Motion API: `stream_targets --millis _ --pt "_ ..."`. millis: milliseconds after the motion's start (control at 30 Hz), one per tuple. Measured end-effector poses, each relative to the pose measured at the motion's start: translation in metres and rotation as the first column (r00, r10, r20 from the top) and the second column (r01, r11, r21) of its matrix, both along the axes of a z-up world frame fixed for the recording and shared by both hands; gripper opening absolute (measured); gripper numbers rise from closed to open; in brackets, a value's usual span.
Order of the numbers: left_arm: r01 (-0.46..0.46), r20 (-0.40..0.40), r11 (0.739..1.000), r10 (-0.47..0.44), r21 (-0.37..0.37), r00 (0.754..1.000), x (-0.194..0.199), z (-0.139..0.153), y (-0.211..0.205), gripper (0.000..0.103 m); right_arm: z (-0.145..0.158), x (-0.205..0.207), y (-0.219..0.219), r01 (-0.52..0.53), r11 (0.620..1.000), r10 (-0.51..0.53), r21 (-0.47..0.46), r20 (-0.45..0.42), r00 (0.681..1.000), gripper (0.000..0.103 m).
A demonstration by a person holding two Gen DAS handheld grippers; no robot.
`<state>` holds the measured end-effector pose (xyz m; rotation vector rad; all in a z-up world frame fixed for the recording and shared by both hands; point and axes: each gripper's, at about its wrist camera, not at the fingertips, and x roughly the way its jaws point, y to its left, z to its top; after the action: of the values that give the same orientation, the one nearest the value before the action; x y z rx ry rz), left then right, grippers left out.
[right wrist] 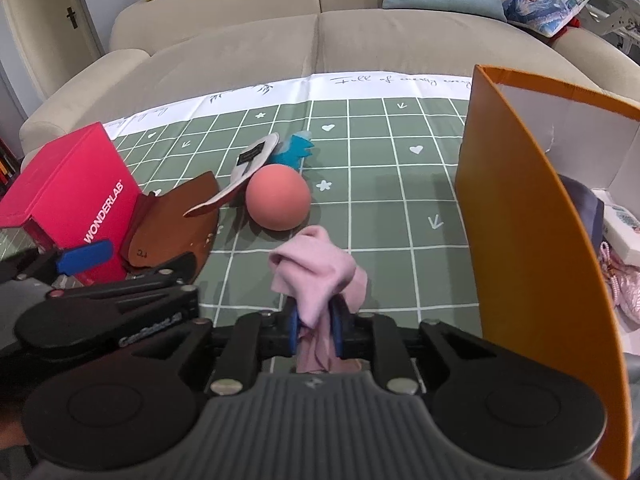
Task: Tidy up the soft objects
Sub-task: 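Lift the pink cloth with the right tool while the left tool grasps the brown leather piece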
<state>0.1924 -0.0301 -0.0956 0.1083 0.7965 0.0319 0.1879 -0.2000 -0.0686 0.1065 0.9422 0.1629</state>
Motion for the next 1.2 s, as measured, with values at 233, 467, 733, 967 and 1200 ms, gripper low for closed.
stream_targets --millis 233,467,733,967,1200 --pt "-0.035 0.011 0.999 0.035 0.023 0.999 0.001 -0.021 -0.008 0.094 -0.010 0.006 -0.001 0.011 1.000 -0.011 -0.009 0.007 1.000 0.018" --pt "-0.063 0.038 0.997 0.065 -0.050 0.997 0.002 -0.026 -0.004 0.082 -0.018 0.010 -0.005 0.026 1.000 -0.026 0.015 -0.012 1.000 0.021" --pt "-0.071 0.050 0.994 0.075 -0.077 0.996 -0.002 -0.022 0.004 0.047 -0.021 0.010 -0.004 0.016 1.000 -0.016 0.015 -0.008 1.000 0.022" --pt "-0.088 0.021 0.993 0.090 -0.080 0.996 -0.003 -0.017 0.013 0.007 -0.020 0.007 -0.002 0.009 1.000 -0.009 0.008 0.002 1.000 0.022" --pt "-0.031 0.034 0.989 0.037 -0.147 0.999 -0.035 -0.003 0.017 0.006 -0.012 0.003 0.002 -0.022 1.000 0.021 0.004 0.029 0.999 0.002"
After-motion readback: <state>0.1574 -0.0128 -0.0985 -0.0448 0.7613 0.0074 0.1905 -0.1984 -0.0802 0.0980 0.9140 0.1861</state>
